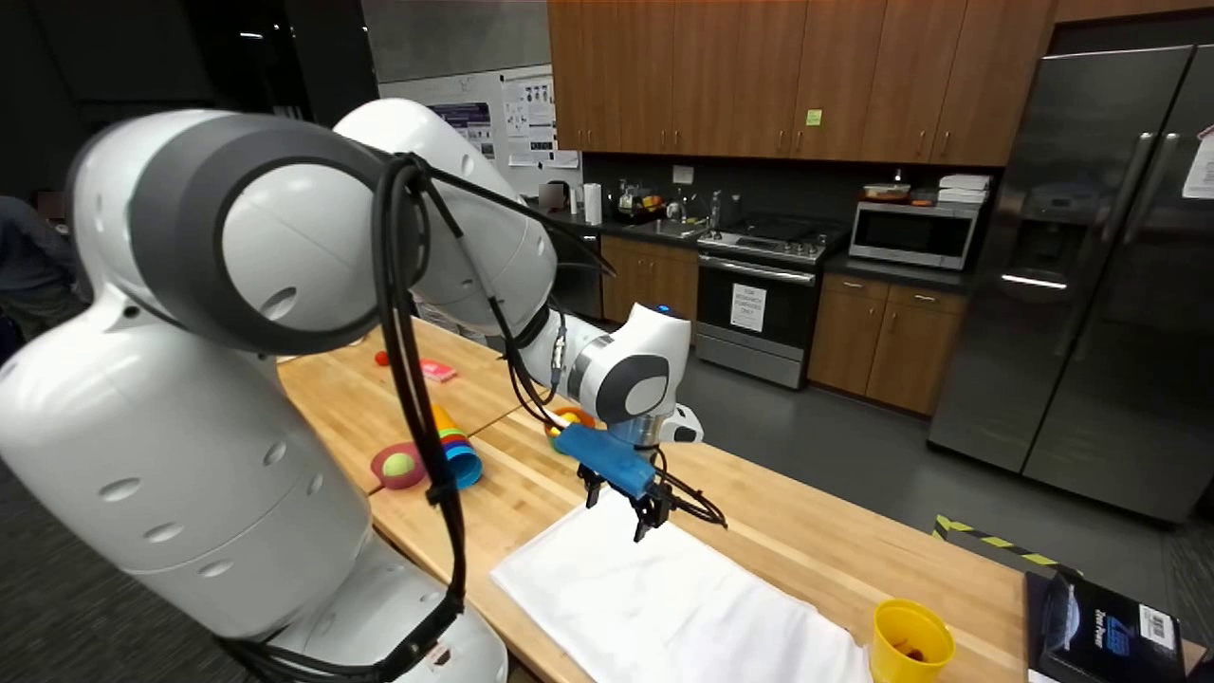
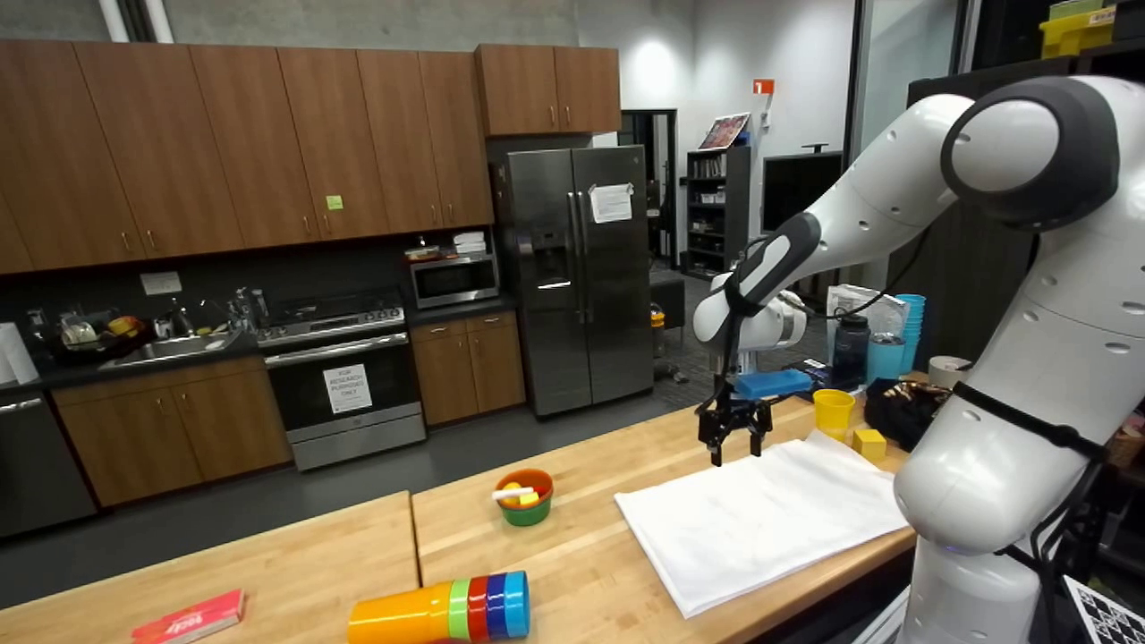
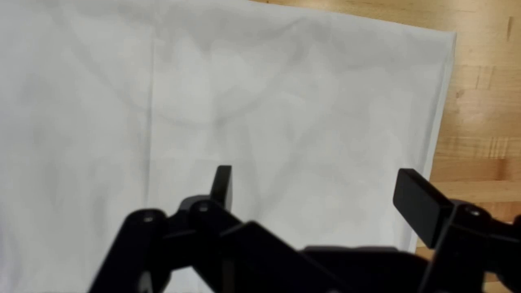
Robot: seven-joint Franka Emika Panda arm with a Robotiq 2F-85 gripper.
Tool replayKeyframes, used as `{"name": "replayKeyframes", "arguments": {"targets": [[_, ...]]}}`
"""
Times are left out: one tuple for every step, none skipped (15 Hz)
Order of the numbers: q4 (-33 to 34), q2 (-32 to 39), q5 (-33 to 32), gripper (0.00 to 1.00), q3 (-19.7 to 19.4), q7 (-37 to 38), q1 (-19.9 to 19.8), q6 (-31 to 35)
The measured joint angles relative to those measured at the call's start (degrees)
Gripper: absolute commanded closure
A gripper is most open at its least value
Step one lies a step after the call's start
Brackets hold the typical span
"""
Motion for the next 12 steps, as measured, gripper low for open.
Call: {"name": "replayKeyframes", "arguments": {"targets": [[-0.12, 0.08, -0.42, 0.00, -0.06, 0.00, -0.07, 0.43], [-0.31, 0.30, -1.16, 0.00, -0.13, 0.01, -0.27, 1.14], [-0.53, 0.80, -2.22, 0.00, -0.32, 0.19, -0.70, 2.33], [-0.71, 1.67, -3.53, 0.00, -0.60, 0.30, -1.39, 4.13], [-0.74, 2.94, -5.29, 0.00, -1.13, 0.27, -2.25, 6.43], [-0.72, 4.52, -7.56, 0.00, -1.87, 0.22, -3.30, 9.47], [-0.68, 6.36, -10.12, 0.00, -2.86, -0.90, -4.40, 13.33], [-0.59, 8.37, -12.39, 0.00, -4.04, -3.57, -5.37, 17.57], [-0.39, 10.41, -14.33, 0.00, -5.28, -6.70, -6.24, 21.52], [-0.06, 12.38, -15.75, 0.00, -6.37, -9.84, -6.99, 25.07], [0.32, 14.12, -16.67, 0.00, -7.18, -12.93, -7.59, 28.24], [0.74, 15.48, -17.02, 0.00, -7.67, -15.03, -7.98, 30.22]]}}
